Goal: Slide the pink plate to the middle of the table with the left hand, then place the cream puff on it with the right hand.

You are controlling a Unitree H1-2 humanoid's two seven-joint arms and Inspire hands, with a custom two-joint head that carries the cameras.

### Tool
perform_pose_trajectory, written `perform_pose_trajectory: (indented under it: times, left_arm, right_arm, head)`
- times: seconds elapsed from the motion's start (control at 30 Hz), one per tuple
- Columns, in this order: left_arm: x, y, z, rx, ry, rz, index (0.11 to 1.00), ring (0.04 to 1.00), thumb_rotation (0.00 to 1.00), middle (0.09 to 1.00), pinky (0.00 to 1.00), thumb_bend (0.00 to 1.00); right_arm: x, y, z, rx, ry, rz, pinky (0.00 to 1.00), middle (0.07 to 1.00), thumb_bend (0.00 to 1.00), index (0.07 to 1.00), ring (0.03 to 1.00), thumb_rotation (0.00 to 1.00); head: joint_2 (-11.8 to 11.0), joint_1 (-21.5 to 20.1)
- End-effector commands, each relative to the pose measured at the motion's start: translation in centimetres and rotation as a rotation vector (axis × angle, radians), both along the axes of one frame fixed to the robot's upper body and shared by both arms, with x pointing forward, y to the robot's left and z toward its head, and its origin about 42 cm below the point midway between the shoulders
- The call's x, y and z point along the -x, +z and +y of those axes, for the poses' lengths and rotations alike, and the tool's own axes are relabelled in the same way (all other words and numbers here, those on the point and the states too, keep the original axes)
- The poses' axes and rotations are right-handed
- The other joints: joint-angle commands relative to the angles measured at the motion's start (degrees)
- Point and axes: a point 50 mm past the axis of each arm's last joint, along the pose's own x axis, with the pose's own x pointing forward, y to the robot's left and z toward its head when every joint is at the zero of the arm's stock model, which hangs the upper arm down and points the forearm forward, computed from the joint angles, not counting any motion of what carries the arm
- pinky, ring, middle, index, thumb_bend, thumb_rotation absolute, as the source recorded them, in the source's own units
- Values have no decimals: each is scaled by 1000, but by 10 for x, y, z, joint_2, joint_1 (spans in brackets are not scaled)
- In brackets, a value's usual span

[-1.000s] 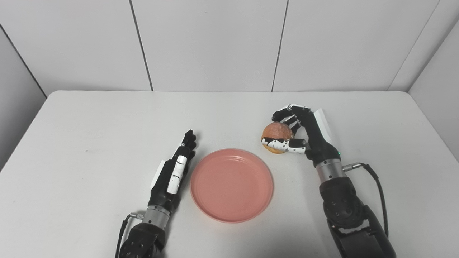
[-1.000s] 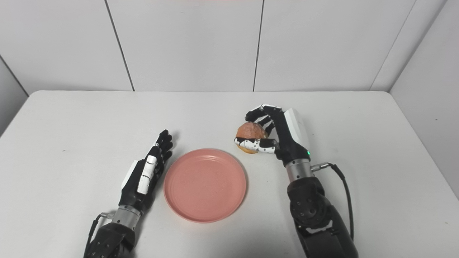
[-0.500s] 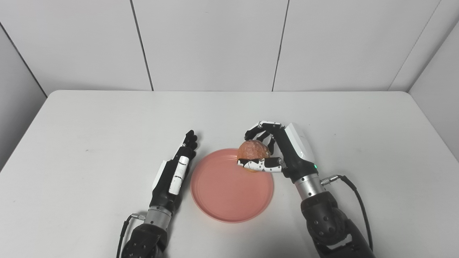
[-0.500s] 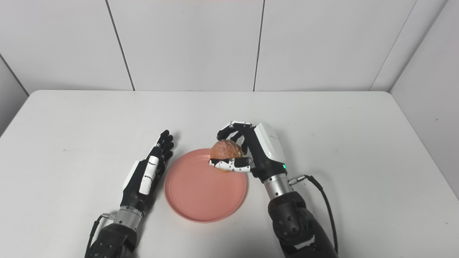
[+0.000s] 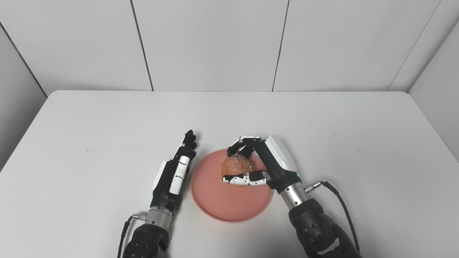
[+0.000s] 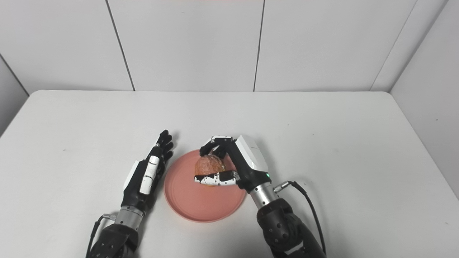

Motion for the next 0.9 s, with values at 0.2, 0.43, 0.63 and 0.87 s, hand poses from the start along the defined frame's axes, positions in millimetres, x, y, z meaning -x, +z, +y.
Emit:
perform_pose_trajectory:
  times: [0.2,0.43,0.63,0.87]
  left_arm:
    - [10,-16,-2,13,16,31,974,997,1000,1000,989,642]
    - [10,-15,-3,10,20,29,975,995,989,1000,997,645]
    - [9,-16,-3,14,16,28,979,997,999,1000,999,633]
    - [8,-15,-3,17,11,31,980,999,997,1000,1000,638]
  right_arm:
    - [0,0,9,12,59,-16,443,542,509,453,454,0]
    - [-2,-7,6,53,63,-14,452,543,508,454,455,0]
    - [-5,-9,2,97,82,-35,480,539,509,456,462,0]
    - [-4,-5,-3,118,95,-103,581,531,515,472,615,0]
  head:
    - [-2,1]
    - [-2,1]
    - [-2,1]
    - [-1,1]
